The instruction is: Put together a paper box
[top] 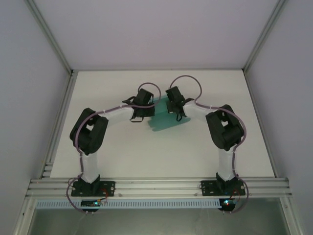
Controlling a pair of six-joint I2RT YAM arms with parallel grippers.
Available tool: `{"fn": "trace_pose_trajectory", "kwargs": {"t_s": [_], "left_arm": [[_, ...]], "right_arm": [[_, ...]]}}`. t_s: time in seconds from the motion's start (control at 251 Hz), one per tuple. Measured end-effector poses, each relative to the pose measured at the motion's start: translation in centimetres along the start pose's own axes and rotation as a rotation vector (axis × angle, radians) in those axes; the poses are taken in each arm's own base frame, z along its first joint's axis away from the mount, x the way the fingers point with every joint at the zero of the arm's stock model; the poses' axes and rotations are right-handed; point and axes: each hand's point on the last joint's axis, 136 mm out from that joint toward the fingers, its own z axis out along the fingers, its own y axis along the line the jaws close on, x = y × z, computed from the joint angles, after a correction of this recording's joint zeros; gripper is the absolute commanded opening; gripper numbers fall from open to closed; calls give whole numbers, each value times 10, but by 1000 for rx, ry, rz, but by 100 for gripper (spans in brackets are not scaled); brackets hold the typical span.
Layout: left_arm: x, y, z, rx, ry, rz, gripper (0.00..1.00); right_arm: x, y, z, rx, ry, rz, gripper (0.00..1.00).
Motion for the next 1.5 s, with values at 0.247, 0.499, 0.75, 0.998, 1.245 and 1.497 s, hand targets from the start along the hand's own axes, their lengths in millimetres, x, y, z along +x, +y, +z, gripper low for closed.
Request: {"fn": "trace_pose_trajectory", "kwargs": {"t_s": [0.247, 0.499, 0.75, 0.998, 1.245, 1.497], "left_arm": [[-7, -7, 6, -12, 1, -29, 0], [-4, -8, 6, -10, 14, -18, 0], [4, -24, 6, 42, 40, 12, 0], [5, -18, 5, 29, 56, 13, 0], [4, -15, 5, 19, 59, 9, 0], [5, -13, 5, 14, 64, 11, 0]], "right_arm": [[-6, -11, 7, 188, 20, 82, 0], [0, -11, 3, 64, -35, 110, 17], [3, -26, 3, -256, -33, 217, 29], [4, -22, 0, -296, -38, 159, 36], [-1, -20, -1, -237, -65, 74, 41], [-3, -15, -3, -251, -86, -10, 43]]}}
